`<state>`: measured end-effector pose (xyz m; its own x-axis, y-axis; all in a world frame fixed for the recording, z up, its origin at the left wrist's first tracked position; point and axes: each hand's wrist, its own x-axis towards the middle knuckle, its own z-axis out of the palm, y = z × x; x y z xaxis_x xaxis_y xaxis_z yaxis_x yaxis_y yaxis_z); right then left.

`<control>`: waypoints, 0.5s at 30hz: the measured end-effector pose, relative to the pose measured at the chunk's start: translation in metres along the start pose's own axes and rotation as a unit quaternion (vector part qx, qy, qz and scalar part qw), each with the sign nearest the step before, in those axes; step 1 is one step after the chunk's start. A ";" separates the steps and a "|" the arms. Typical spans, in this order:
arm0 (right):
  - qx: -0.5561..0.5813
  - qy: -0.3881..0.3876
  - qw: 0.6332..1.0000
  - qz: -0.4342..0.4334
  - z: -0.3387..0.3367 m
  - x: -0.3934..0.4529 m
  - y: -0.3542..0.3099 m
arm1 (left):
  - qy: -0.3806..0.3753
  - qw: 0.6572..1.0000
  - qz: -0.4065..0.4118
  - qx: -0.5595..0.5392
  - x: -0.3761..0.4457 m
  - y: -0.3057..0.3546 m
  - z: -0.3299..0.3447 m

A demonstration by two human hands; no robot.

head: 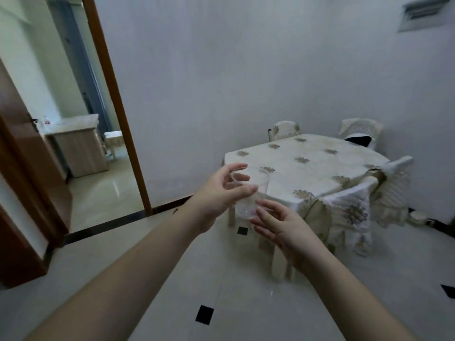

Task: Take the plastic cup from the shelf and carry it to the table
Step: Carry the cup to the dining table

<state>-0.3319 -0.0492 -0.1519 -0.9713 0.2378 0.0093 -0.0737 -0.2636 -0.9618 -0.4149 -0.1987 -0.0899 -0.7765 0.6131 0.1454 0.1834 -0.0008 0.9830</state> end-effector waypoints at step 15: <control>0.031 0.075 0.997 -0.019 -0.102 0.089 -0.011 | -0.069 0.998 0.004 -0.014 0.147 -0.033 0.059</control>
<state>-0.3944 0.0704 -0.1679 -0.9230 0.3849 0.0000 -0.1283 -0.3075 -0.9429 -0.4999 -0.0618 -0.1076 -0.6846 0.7158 0.1378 0.1707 -0.0265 0.9850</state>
